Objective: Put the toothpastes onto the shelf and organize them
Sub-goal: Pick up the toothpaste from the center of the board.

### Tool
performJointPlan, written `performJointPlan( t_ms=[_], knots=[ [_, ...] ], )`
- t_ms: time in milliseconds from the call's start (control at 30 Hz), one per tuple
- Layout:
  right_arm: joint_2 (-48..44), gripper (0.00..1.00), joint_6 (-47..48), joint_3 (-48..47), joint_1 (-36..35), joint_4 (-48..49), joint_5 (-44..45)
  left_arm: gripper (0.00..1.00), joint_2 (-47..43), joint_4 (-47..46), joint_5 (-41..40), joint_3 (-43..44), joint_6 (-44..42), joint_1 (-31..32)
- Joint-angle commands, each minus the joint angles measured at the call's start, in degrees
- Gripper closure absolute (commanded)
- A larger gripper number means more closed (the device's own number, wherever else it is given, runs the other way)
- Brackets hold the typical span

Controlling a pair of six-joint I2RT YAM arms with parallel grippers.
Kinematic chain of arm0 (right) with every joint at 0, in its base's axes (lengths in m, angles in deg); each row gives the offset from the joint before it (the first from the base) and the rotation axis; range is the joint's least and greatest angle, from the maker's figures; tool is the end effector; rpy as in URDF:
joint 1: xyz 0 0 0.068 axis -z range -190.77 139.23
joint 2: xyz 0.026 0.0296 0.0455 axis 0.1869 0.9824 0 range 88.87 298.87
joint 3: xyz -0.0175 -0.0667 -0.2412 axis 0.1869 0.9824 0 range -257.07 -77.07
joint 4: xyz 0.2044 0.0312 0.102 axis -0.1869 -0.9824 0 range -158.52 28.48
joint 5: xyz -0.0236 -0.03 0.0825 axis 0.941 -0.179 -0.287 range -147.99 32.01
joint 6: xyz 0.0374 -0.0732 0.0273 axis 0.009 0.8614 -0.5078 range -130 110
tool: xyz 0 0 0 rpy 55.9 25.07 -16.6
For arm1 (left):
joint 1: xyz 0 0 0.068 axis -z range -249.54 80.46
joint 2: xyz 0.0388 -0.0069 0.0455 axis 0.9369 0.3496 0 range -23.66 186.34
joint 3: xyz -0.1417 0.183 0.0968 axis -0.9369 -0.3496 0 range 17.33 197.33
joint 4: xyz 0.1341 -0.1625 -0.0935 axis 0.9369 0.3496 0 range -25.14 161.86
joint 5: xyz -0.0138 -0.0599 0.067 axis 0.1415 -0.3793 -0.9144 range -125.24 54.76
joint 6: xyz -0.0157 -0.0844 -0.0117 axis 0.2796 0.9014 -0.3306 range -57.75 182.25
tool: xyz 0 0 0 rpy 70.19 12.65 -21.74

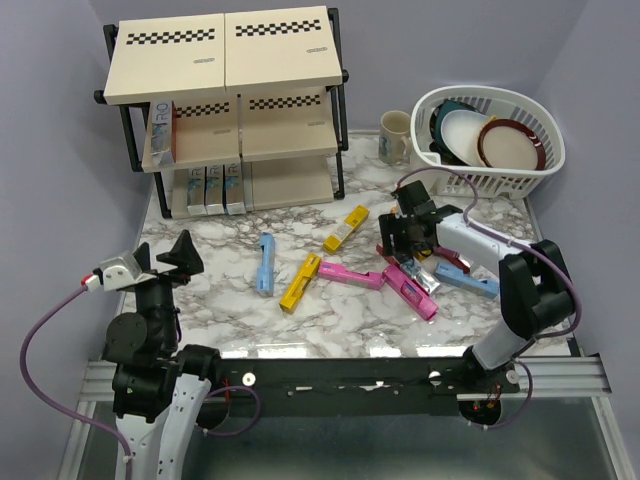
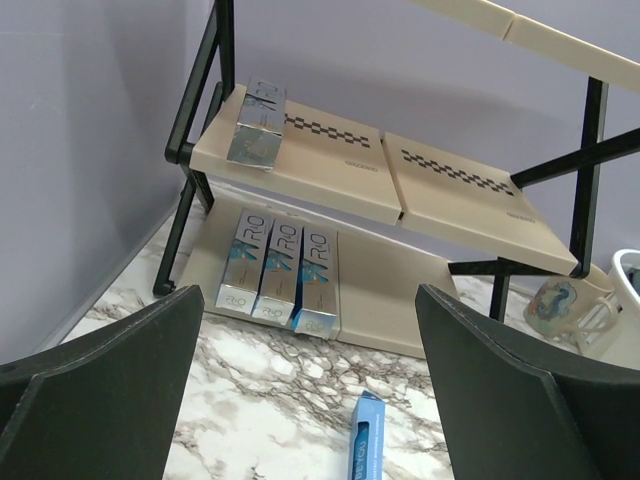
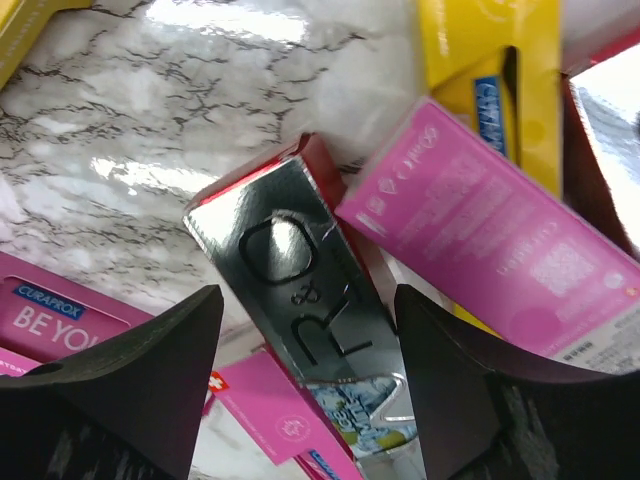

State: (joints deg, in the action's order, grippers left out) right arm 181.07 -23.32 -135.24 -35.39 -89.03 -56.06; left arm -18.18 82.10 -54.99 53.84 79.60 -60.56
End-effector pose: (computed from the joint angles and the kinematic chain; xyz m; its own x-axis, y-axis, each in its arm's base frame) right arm 0.2829 0.1269 0.1535 -0.8703 -0.1455 -0.4705 -0.2068 0.9750 0.0811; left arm 0.0753 0.0144 0.3319 0.2777 -0.3280 -0.9029 -0.0990 0.9251 -0.3665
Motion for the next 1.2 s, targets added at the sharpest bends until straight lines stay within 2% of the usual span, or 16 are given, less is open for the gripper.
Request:
performJointPlan(
  t_ms=[0,133,467,633,933,1167],
  knots=[
    [4.82,0.23,-2.06,-3.08,-1.92,-0.35,-3.70,0.01,0.24,-1.33,2.08,-0.65,-0.12,-0.01],
    [4.13,0.24,-1.53,-2.74,-3.15,-1.50,0.52,0.01,0.59,-1.33,2.61,-0.74,-0.12,0.17],
    [8.07,0.25,4.71,-3.78,-3.24,-2.99,0.00,0.01,1.64,-1.76,5.42,-0.92,-0.73,0.26],
    [10.89,0.25,5.50,-6.07,-3.24,-3.60,1.32,0.01,3.92,-2.03,10.34,-0.83,-1.08,0.26],
    [14.59,0.26,4.80,-8.36,-3.24,-7.65,-1.58,0.01,9.81,-2.29,19.65,-0.48,-1.79,0.26],
    [13.00,0.40,0.58,-7.14,-3.24,-8.00,-2.29,0.01,13.68,-3.61,28.00,-0.56,-1.52,0.26]
  ],
)
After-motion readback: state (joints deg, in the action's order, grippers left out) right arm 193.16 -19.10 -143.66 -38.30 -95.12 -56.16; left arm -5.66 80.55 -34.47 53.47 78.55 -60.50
